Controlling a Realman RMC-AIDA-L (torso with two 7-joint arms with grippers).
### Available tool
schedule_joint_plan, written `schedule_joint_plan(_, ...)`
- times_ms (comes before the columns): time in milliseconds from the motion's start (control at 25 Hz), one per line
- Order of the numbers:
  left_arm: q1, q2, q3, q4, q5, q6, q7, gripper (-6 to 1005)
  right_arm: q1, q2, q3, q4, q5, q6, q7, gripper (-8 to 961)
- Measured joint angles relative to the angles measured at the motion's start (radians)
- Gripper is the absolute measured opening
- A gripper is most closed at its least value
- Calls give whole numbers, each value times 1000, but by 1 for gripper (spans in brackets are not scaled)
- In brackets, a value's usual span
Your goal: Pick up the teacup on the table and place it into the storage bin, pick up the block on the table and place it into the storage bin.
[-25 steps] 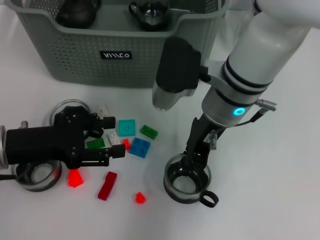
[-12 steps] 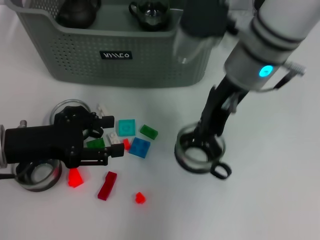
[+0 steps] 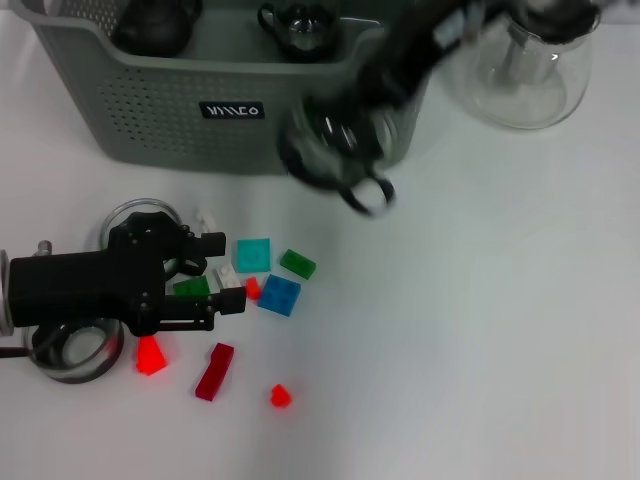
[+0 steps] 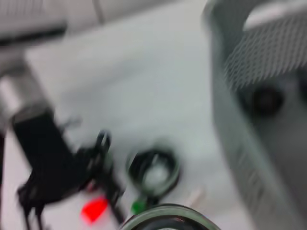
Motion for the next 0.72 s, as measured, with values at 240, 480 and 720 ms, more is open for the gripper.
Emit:
schedule_joint_plan(240,-6,-1,0,0,-5,4,0,840,72,-7,71,-3,-2,172,61,57)
schedule_joint_plan(480,-12,-2,0,0,-7,0,-5,840,170,11,28,119,-129,484,115,56)
schedule_joint_plan(720,-14,-3,0,0,-8,0,-7,840,254,26,-46,335,-202,797,116,57)
